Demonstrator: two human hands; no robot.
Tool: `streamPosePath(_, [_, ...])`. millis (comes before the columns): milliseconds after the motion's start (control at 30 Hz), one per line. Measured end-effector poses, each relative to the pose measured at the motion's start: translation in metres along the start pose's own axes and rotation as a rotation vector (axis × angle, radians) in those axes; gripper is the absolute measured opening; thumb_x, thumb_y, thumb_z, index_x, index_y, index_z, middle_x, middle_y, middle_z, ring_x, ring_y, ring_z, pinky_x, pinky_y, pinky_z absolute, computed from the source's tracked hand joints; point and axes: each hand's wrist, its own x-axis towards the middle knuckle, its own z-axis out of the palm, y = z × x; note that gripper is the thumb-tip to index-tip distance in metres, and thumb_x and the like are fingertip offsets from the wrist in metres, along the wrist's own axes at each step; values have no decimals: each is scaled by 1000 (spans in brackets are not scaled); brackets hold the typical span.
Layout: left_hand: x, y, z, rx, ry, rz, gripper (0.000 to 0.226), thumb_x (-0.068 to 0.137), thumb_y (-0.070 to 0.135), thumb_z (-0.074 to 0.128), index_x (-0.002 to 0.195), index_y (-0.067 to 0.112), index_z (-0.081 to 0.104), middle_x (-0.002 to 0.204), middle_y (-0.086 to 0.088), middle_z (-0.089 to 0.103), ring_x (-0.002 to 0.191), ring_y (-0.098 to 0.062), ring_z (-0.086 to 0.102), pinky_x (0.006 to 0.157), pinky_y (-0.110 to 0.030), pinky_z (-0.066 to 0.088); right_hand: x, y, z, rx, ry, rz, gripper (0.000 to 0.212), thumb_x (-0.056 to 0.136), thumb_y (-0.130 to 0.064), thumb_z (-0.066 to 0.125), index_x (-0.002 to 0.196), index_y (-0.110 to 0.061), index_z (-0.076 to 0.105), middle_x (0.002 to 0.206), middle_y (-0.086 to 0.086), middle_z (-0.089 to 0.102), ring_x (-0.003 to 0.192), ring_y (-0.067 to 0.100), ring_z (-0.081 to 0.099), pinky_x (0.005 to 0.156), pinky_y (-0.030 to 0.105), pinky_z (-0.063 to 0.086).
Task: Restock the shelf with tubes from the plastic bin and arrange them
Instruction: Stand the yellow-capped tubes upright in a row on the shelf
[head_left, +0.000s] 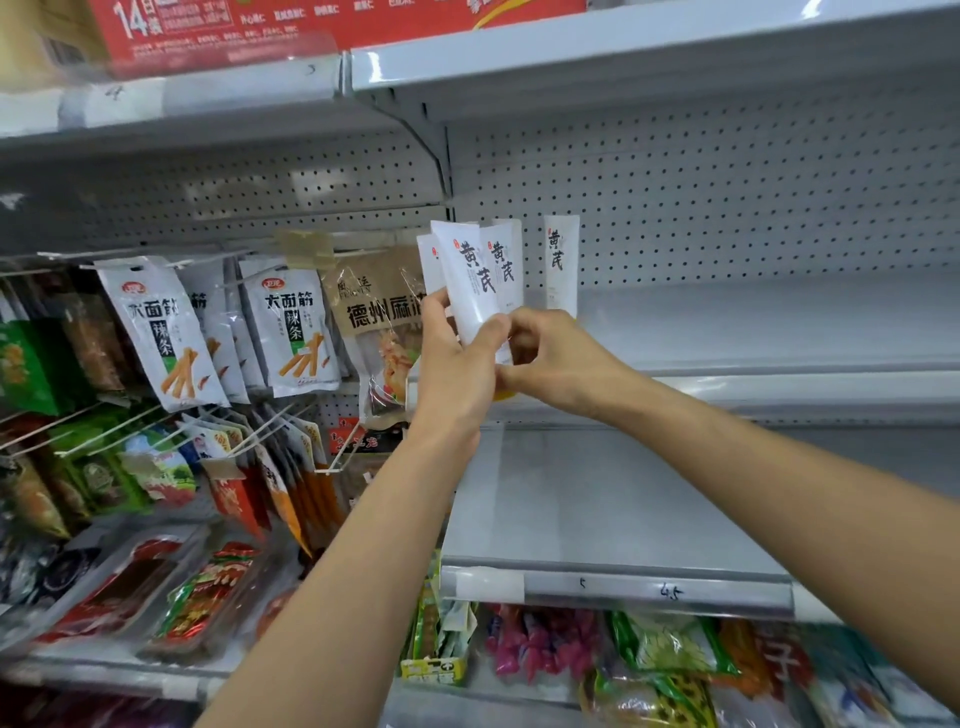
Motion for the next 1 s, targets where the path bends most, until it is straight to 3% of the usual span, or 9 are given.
streamPosePath(67, [-2,1,0,51,-23,17,36,93,8,56,122,26,41,106,5,65,91,-4,64,61,-15,53,-1,1,-2,-30,19,16,44,65,-38,77,95,-11,59,79,1,66,70,21,63,69,37,56])
streamPosePath(167, [-3,-2,-9,295,-74,114,36,95,19,55,129,21,43,116,0,61,96,-5,61,68,-10,50,0,7,-12,3,76,50,46,67,-32,80,101,-11,58,90,6,72,81,18,71,77,40,59])
streamPosePath(267, [-4,-12,-22,699,-118,278,41,94,32,55,132,22,44,120,5,55,96,-7,58,81,-23,50,8,15,-27,7,183,111,45,71,-23,82,105,-9,56,95,4,71,82,16,71,79,39,59])
streamPosePath(367, [-6,-19,-29,868,-140,349,37,94,33,55,129,21,47,123,5,54,100,-9,56,84,-31,49,18,22,-38,-40,264,175,48,72,-22,82,110,-10,54,99,2,68,85,15,69,80,35,57])
streamPosePath(467, [-8,-20,-30,918,-150,367,33,95,32,55,125,21,50,120,6,56,102,-10,55,86,-36,50,26,31,-43,-37,274,223,49,72,-21,81,111,-10,53,101,0,66,84,11,67,75,27,55])
streamPosePath(567, [-9,-20,-31,943,-168,359,30,94,32,54,123,23,53,116,8,57,102,-9,54,86,-38,50,33,39,-44,-116,268,263,52,71,-24,82,112,-11,53,104,1,64,93,17,64,80,32,53])
streamPosePath(767, [-10,-21,-34,951,-175,306,27,95,32,54,120,24,53,116,9,58,101,-7,53,84,-31,48,43,49,-40,-168,235,303,47,71,-22,81,106,-15,51,104,2,62,94,19,60,74,29,46])
streamPosePath(1000, [-8,-23,-43,932,-163,259,29,95,33,54,122,24,54,116,8,58,101,-11,55,89,-38,50,51,55,-36,-192,211,329,48,74,-19,79,114,-12,53,104,1,60,93,18,57,76,26,42])
